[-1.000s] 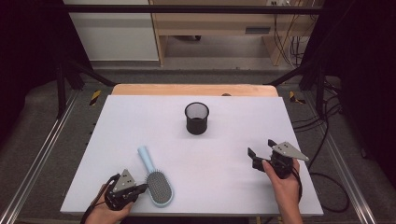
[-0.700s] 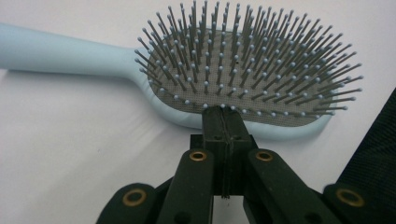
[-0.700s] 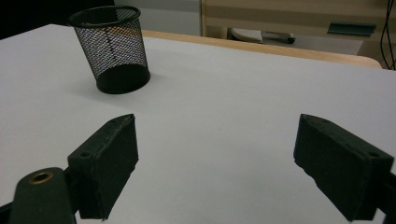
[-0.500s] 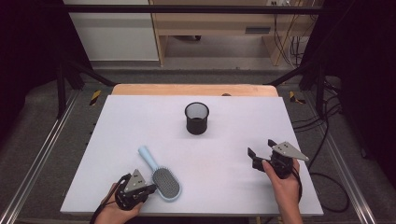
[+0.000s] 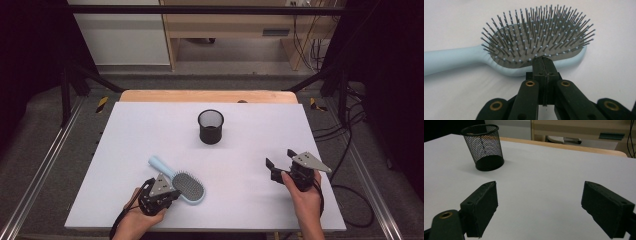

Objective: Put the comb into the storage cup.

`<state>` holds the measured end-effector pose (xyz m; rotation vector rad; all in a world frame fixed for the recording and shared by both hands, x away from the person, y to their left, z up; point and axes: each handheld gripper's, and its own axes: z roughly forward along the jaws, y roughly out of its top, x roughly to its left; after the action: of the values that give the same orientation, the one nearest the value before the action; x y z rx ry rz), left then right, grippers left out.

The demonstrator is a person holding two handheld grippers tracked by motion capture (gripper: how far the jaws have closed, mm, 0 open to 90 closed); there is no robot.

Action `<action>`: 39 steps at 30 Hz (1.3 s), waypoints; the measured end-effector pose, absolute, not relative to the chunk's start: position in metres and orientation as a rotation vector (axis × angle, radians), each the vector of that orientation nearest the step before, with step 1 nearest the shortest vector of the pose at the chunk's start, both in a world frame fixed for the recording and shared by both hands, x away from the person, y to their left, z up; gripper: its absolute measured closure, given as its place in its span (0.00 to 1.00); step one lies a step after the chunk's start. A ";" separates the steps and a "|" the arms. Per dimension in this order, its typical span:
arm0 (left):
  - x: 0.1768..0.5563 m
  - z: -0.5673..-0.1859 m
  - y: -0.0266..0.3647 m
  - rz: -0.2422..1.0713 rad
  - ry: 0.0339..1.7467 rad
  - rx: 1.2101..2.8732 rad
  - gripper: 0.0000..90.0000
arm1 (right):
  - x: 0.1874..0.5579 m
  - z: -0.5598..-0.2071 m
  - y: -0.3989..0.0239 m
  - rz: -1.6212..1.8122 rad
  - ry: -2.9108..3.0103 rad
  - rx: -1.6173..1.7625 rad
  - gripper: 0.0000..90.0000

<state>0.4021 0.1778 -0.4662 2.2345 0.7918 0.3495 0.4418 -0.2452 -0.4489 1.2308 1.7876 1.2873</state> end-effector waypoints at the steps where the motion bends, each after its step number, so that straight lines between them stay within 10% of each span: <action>1: 0.403 -0.466 0.177 0.350 0.792 2.234 1.00 | 0.442 -0.449 -0.245 1.288 1.787 1.232 0.15; 39: 0.461 -0.462 0.122 0.423 0.778 2.261 1.00 | 0.441 -0.448 -0.246 1.293 1.788 1.218 0.15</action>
<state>0.4611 0.1220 -0.4621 2.2615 0.7783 0.4228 0.4412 -0.2462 -0.4476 1.2184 1.7877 1.2927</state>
